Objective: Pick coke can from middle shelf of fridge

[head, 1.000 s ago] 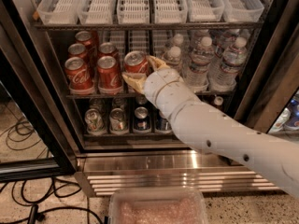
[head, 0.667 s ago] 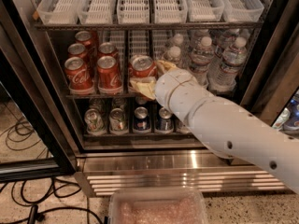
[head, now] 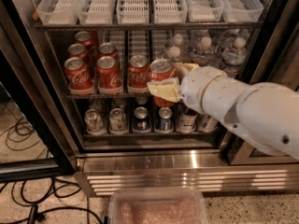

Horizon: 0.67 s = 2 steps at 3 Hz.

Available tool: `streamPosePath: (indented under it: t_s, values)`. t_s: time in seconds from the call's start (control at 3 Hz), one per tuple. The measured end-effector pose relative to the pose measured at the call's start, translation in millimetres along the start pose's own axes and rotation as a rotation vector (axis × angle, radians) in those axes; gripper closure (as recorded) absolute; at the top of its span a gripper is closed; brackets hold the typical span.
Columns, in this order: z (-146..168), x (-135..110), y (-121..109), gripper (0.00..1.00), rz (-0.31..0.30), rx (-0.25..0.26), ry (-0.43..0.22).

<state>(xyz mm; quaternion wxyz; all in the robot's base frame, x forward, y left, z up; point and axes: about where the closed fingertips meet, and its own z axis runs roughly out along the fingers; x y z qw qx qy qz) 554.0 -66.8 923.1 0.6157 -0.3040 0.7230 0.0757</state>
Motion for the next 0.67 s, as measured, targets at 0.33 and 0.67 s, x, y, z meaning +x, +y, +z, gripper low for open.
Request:
streamPosePath:
  t_s: [0.33,0.67]
  values:
    - [-1.2,2.2,21.8,1.0,-0.006,-0.079,0.02]
    - [-1.2,2.1,21.8,1.0,-0.006,-0.079,0.02]
